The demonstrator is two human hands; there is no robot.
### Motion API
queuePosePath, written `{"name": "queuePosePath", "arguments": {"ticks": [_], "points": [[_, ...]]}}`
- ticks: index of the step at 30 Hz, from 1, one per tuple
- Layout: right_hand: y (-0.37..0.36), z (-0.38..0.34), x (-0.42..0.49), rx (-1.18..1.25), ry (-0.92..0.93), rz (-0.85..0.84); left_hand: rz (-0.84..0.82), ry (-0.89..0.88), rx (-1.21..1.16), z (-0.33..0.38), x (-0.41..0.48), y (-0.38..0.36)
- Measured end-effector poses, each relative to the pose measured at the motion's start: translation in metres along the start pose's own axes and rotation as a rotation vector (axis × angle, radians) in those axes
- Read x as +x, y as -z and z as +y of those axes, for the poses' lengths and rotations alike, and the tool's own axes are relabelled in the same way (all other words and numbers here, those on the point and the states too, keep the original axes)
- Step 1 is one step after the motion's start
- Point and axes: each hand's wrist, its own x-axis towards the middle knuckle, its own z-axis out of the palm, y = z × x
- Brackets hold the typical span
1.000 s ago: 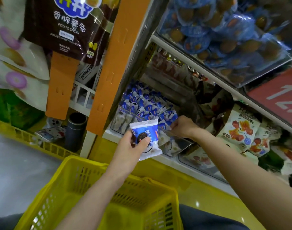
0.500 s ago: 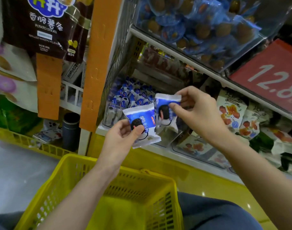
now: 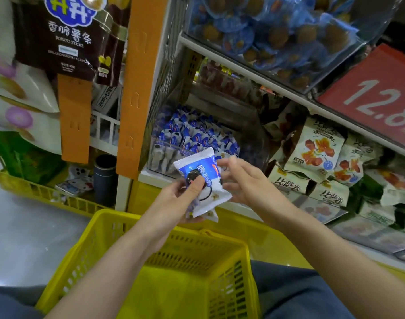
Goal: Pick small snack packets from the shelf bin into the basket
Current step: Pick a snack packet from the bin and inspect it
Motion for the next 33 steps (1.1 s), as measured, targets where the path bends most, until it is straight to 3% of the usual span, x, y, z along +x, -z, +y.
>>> {"name": "queuePosePath", "arguments": {"ticks": [5, 9, 12, 14, 17, 20, 26, 30, 33], "points": [[0.0, -0.004, 0.001, -0.261, 0.208, -0.001, 0.06, -0.031, 0.12, -0.002, 0.002, 0.001], [0.006, -0.019, 0.005, -0.185, 0.232, 0.045, 0.052, -0.044, 0.078, 0.002, 0.002, 0.002], [0.023, -0.034, 0.013, -0.031, 0.227, 0.166, 0.074, -0.061, 0.069, 0.005, 0.004, 0.004], [0.038, -0.038, 0.026, -0.06, 0.241, 0.296, 0.1, -0.078, 0.077, 0.006, 0.006, 0.007], [0.052, -0.029, 0.049, -0.421, 0.275, 0.459, 0.131, -0.11, 0.079, 0.007, 0.007, 0.009], [0.053, -0.013, 0.068, -0.89, 0.304, 0.388, 0.148, -0.115, 0.071, 0.01, 0.007, 0.01], [0.043, -0.011, 0.097, -1.272, -0.071, 0.214, 0.136, -0.14, 0.064, 0.014, 0.006, 0.01], [0.037, -0.01, 0.107, -1.237, -0.248, 0.196, 0.126, -0.175, 0.082, 0.017, 0.006, 0.009], [0.035, -0.011, 0.109, -1.229, -0.284, 0.234, 0.125, -0.195, 0.091, 0.019, 0.005, 0.01]]}}
